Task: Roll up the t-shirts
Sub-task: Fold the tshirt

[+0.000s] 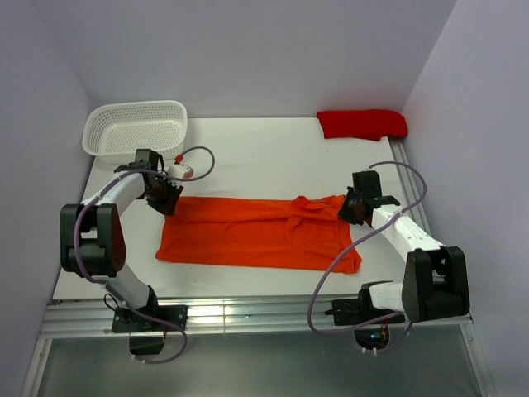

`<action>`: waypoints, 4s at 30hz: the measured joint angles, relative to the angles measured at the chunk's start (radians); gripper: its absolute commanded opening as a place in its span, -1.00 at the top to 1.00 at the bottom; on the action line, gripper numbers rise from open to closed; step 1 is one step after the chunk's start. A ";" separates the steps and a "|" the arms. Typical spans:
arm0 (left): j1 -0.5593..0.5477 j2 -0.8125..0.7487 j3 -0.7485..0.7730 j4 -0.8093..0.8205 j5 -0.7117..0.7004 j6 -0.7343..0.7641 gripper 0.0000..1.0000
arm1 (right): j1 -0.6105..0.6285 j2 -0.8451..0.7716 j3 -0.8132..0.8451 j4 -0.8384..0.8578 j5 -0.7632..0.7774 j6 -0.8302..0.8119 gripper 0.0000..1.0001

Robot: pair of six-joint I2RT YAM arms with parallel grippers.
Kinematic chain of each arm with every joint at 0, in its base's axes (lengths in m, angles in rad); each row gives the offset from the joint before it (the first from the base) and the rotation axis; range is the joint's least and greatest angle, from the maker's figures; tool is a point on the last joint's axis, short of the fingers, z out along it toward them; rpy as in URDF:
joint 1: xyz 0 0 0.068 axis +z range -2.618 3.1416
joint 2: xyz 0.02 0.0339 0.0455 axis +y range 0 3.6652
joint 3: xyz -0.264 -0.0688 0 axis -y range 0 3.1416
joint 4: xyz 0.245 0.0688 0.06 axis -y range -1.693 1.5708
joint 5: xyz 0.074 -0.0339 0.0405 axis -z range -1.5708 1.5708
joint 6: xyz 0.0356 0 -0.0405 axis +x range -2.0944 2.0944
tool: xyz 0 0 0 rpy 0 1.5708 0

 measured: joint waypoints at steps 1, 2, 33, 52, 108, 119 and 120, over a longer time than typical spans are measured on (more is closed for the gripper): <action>0.000 0.000 -0.003 0.000 0.000 0.001 0.19 | 0.000 0.000 0.000 0.002 0.000 0.002 0.60; 0.000 0.000 -0.005 0.000 0.000 0.001 0.16 | 0.000 0.000 -0.001 0.003 0.000 0.003 0.54; 0.009 -0.011 0.166 -0.110 0.045 -0.031 -0.03 | 0.242 0.234 0.262 -0.052 0.016 0.100 0.13; 0.009 -0.011 0.171 -0.111 0.053 -0.032 -0.02 | 0.308 0.274 0.277 -0.024 0.114 0.175 0.11; 0.009 0.002 0.173 -0.111 0.052 -0.035 0.01 | 0.421 0.548 0.535 -0.135 0.221 0.095 0.98; 0.009 0.002 0.165 -0.112 0.053 -0.029 0.01 | 0.541 0.297 0.374 -0.134 0.257 0.184 0.98; 0.009 0.002 0.163 -0.112 0.053 -0.029 0.01 | 0.555 0.279 0.348 -0.134 0.262 0.201 0.98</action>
